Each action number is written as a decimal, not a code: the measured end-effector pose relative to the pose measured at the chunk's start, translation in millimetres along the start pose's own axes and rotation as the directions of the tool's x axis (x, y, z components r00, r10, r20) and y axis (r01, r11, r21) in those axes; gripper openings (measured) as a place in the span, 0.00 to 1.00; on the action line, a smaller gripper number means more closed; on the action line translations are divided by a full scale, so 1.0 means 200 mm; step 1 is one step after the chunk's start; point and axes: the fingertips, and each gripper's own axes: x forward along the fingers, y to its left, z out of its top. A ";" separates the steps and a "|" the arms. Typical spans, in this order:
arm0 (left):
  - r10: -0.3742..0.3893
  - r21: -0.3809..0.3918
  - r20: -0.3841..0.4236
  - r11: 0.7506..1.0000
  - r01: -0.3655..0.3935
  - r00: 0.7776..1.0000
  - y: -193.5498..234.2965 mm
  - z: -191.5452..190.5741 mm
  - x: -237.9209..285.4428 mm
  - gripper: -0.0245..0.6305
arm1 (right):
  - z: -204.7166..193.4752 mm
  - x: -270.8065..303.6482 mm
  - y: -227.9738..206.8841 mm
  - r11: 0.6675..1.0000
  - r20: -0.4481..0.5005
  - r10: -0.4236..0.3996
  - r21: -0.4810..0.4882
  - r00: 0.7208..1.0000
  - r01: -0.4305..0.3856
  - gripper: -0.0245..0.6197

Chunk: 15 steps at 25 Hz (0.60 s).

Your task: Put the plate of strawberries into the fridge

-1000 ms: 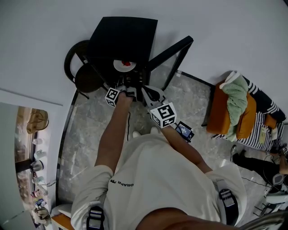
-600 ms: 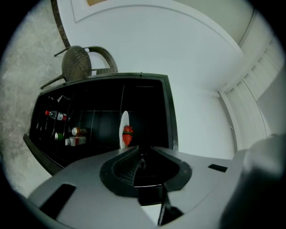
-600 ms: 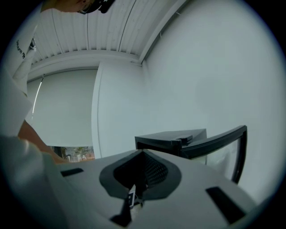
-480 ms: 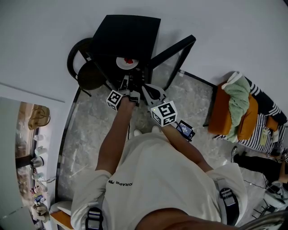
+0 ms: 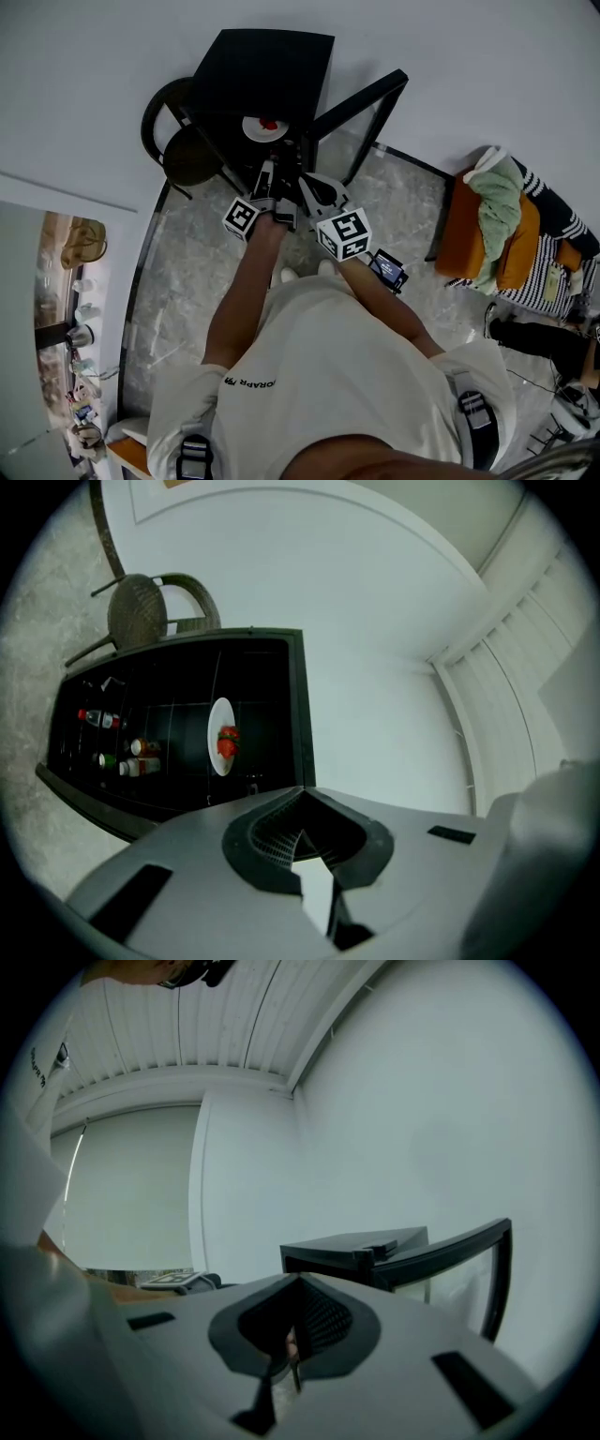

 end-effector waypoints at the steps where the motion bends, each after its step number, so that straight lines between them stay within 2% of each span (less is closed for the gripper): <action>1: -0.002 0.021 -0.004 1.000 0.002 1.000 -0.02 -0.01 -0.01 0.04 | 0.00 0.00 0.00 1.000 -0.003 -0.002 0.003 1.000 0.002 0.05; 5: -0.026 0.136 -0.035 0.990 0.030 0.999 -0.13 -0.05 -0.04 0.04 | 0.00 0.00 -0.01 1.000 -0.008 -0.006 0.008 1.000 0.006 0.05; 7: -0.031 0.204 -0.053 0.978 0.041 0.998 -0.18 -0.06 -0.06 0.04 | 0.00 0.01 0.00 1.000 -0.004 -0.005 0.008 1.000 0.005 0.05; 9: -0.025 0.290 -0.071 0.956 0.045 0.997 -0.22 -0.07 -0.08 0.04 | 0.00 0.01 0.00 1.000 0.001 -0.005 0.007 1.000 0.005 0.05; 12: 0.007 0.447 -0.084 0.894 0.031 0.996 -0.26 -0.06 -0.11 0.04 | 0.01 0.02 0.01 1.000 0.004 -0.007 0.005 1.000 0.007 0.05; 15: 0.049 0.599 -0.100 0.800 0.021 0.994 -0.29 -0.06 -0.13 0.04 | 0.01 0.04 0.00 1.000 0.006 -0.009 0.003 1.000 0.009 0.05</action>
